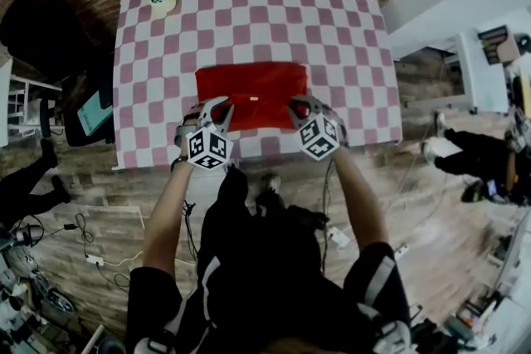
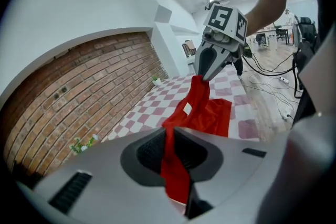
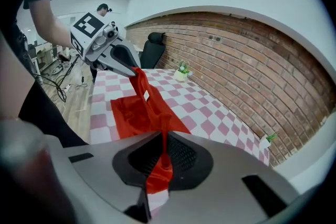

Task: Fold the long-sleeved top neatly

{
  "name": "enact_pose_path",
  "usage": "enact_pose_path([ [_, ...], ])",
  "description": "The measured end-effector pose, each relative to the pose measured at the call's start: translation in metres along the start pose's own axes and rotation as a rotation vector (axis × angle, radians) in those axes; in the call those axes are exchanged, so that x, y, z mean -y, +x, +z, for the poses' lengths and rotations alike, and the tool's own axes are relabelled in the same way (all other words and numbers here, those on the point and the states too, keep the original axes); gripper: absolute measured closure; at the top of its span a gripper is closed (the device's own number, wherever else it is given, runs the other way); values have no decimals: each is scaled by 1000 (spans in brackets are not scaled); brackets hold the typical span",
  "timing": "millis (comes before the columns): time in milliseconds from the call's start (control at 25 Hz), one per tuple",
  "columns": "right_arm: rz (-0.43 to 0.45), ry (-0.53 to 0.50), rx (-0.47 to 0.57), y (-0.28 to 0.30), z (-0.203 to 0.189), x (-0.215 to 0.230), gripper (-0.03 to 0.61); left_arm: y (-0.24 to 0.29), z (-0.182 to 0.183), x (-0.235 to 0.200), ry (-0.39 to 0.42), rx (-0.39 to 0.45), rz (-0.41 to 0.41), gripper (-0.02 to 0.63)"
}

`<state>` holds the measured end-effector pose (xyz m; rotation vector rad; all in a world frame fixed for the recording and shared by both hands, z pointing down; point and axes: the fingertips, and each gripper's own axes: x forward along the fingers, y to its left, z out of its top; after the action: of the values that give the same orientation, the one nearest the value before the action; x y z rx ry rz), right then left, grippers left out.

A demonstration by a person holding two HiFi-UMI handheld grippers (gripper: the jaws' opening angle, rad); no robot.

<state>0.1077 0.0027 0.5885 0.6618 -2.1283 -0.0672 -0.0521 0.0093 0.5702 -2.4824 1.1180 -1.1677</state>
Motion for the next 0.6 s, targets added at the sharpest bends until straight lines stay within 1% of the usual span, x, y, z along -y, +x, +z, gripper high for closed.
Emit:
enact_pose_path([
  [160,55,-25,-30,9,-29,-41,546,0,-30,39,-45,-52,15,571],
  [280,76,-51,-47,15,-47,-67,546,-2,-47,63,-69,-84,24,571],
  [400,87,-57,-64,20,-63,-84,546,-1,-61,83,-84,-106,33,571],
  [600,102,-47,-86,29,-82,-105,545,9,-85,106,-149,-140,46,571],
])
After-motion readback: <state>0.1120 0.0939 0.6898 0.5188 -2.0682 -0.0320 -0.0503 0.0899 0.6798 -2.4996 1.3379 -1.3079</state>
